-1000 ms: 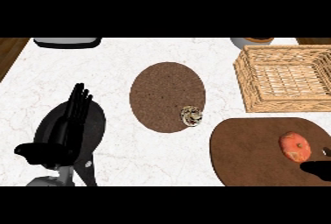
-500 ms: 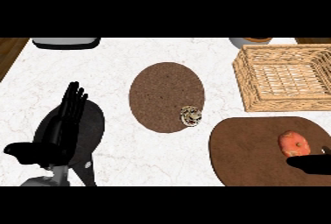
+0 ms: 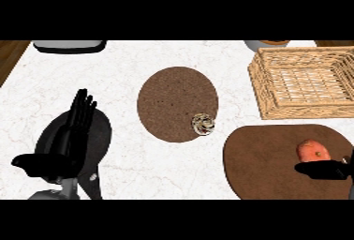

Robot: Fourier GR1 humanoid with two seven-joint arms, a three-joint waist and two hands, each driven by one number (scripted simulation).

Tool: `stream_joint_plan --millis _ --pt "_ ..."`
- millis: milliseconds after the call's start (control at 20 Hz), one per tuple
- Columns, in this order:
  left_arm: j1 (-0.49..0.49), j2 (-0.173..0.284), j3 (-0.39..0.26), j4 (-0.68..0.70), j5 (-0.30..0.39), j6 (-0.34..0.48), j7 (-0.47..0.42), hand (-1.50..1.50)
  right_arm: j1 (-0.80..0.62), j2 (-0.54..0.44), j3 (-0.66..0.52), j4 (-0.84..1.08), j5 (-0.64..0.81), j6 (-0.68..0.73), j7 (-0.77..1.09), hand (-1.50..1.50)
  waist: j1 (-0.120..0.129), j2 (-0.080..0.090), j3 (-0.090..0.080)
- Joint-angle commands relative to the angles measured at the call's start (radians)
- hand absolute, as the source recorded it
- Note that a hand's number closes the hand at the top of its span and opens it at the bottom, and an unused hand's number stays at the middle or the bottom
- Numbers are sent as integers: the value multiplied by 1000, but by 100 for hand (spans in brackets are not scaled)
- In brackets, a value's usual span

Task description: Pick the squash from the cutting board and place it in the basket

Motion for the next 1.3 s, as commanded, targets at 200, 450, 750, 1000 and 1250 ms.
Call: stream_joint_plan --millis 200,450,750,1000,1250 --pt "22 6 30 -14 12 -38 7 0 -109 54 -63 116 61 61 113 -150 4 0 0" --pt "-30 0 54 28 19 -64 24 0 -91 102 -74 166 105 48 60 -150 -3 1 0" --pt "70 3 46 -67 -2 -75 17 0 -37 104 -158 222 64 48 -51 -150 0 -1 1" --pt "3 -30 67 -23 -28 -61 61 0 -9 144 -162 200 88 44 -70 -150 -4 -1 1" --pt "27 -25 117 38 -13 -127 -34 0 -85 175 -150 258 125 60 -47 -150 -1 0 0"
